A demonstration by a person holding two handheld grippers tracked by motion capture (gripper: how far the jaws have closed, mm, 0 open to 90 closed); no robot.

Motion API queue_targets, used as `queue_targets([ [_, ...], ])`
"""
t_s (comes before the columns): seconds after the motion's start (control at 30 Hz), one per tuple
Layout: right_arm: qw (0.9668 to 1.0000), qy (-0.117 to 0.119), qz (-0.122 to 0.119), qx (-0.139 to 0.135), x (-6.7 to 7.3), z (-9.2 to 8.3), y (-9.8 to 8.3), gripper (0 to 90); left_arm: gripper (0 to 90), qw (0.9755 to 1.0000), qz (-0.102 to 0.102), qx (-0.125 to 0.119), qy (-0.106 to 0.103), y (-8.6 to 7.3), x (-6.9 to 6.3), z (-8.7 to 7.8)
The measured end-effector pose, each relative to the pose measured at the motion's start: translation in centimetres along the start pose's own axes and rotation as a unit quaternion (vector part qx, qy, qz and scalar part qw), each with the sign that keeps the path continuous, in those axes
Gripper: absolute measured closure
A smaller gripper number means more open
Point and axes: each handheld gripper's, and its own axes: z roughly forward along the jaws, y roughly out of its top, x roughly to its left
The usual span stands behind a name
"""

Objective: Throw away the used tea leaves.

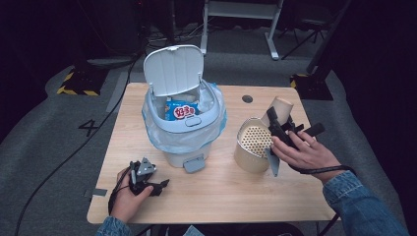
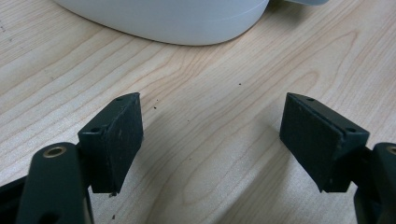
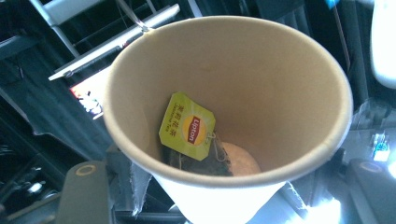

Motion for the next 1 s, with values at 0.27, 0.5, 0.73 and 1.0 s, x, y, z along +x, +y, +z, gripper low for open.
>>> queue_targets([
  [0.27,0.9993,0.0,-0.032,-0.017,-0.6,-0.3,0.1,33.2,21.9,1.0,0.0,0.0,0.0,0.0,0.0,0.0],
  [0.5,0.9999,0.003,-0.009,0.008,-0.7,0.2,-0.4,33.0,21.9,1.0,0.0,0.0,0.001,0.0,0.0,0.0],
  [0.73,1.0,0.004,0.008,-0.003,-0.6,0.3,-0.4,32.4,21.9,1.0,0.0,0.0,0.0,0.0,0.0,0.0],
  [1.0,0.9737,0.042,0.218,-0.052,-0.9,0.3,-3.0,31.2,21.9,1.0,0.0,0.0,0.0,0.0,0.0,0.0],
])
